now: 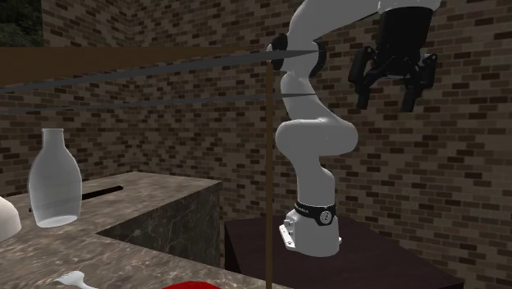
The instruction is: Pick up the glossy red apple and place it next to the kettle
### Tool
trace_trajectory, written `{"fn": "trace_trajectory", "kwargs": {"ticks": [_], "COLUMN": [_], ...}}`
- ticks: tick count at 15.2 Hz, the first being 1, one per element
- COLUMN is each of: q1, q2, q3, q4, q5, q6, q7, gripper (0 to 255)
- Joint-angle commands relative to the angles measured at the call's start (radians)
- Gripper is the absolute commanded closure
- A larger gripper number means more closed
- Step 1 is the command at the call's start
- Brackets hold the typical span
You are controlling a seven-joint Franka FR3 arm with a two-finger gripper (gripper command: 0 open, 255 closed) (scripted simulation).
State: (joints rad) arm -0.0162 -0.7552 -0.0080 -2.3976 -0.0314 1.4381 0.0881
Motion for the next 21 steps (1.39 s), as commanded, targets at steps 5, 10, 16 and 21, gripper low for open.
{"fn": "trace_trajectory", "kwargs": {"ticks": [5, 10, 16, 21], "q1": [-0.041, -0.09, -0.141, -0.172], "q2": [0.041, 0.116, 0.236, 0.355], "q3": [-0.054, -0.125, -0.212, -0.287], "q4": [-0.034, -0.051, -0.035, 0.009], "q5": [-0.056, -0.115, -0.162, -0.173], "q6": [0.13, 0.294, 0.488, 0.64], "q7": [-0.027, -0.056, -0.09, -0.123], "gripper": [0, 0, 0, 0]}}
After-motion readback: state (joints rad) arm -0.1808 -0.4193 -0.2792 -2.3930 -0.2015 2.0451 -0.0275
